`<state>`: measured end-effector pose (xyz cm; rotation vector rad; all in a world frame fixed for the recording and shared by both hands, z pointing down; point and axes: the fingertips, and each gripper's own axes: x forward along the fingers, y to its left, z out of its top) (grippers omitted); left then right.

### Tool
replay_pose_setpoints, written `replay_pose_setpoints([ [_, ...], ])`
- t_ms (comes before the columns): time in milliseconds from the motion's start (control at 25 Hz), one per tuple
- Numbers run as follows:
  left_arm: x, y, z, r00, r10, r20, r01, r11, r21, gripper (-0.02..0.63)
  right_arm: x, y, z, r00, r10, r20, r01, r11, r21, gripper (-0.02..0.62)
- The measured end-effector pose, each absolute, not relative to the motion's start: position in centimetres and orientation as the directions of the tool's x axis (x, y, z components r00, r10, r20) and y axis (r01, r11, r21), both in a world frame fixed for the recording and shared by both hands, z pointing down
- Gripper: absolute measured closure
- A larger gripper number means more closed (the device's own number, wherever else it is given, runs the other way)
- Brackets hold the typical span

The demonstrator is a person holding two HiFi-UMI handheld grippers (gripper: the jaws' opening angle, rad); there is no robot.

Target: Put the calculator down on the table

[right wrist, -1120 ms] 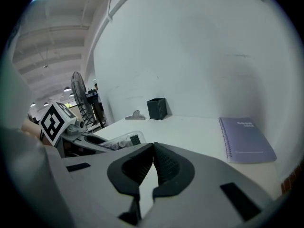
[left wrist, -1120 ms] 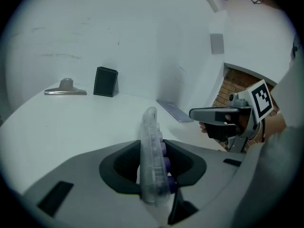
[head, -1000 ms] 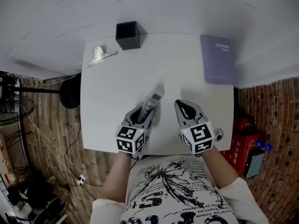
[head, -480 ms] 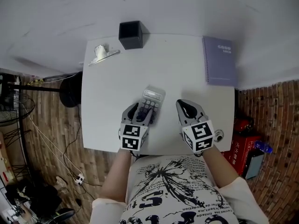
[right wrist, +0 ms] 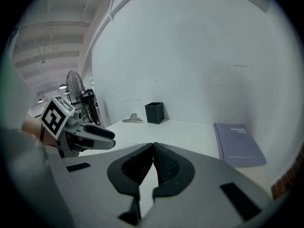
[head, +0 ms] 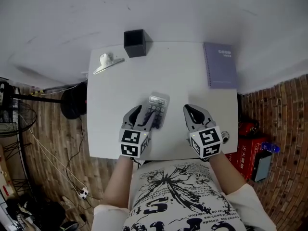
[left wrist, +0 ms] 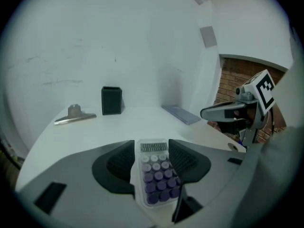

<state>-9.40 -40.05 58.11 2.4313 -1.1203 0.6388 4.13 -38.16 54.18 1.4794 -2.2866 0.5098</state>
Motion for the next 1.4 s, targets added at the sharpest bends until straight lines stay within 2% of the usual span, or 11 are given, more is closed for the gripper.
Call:
replay_pose_setpoints([
  [200,-10.2,-39.5,50.5,0.628,-0.653,0.423,-0.746,-0.66,0.087,0.395,3.5,-36.6,50.4,-0.362,-0.829,0.427,-0.928,0.362,-0.085,0.581],
  [360,-11.5,-38.2,44.2,0.661,-0.682,0.314,-0.724,-0.69,0.026,0.476,3.0,-35.5,46.6,-0.354,-0.87,0.344,-0.935,0.342,-0.099,0.581],
  [560,-13.4,-36.1,39.3,0.678,-0.705,0.208,-0.723,-0.691,0.011,0.579,2.3,-33.9,42.8,-0.345,-0.899,0.269,-0.936,0.352,-0.022,0.581],
  [880,-13.6,-33.1,35.9,0.697,-0.699,0.16,-0.699,-0.712,-0.067,0.592,2.2,-31.5,38.9,-0.314,-0.934,0.171,-0.94,0.332,0.082,0.581],
  [1080,-13.7,-32.9,35.1,0.702,-0.703,0.114,-0.703,-0.71,-0.043,0.592,1.9,-31.0,38.6,-0.323,-0.932,0.164,-0.936,0.341,0.089,0.581],
  [1400,-14.9,-33.0,36.7,0.685,-0.705,0.184,-0.714,-0.7,-0.022,0.592,0.9,-30.9,39.3,-0.343,-0.921,0.185,-0.928,0.363,0.083,0.583],
])
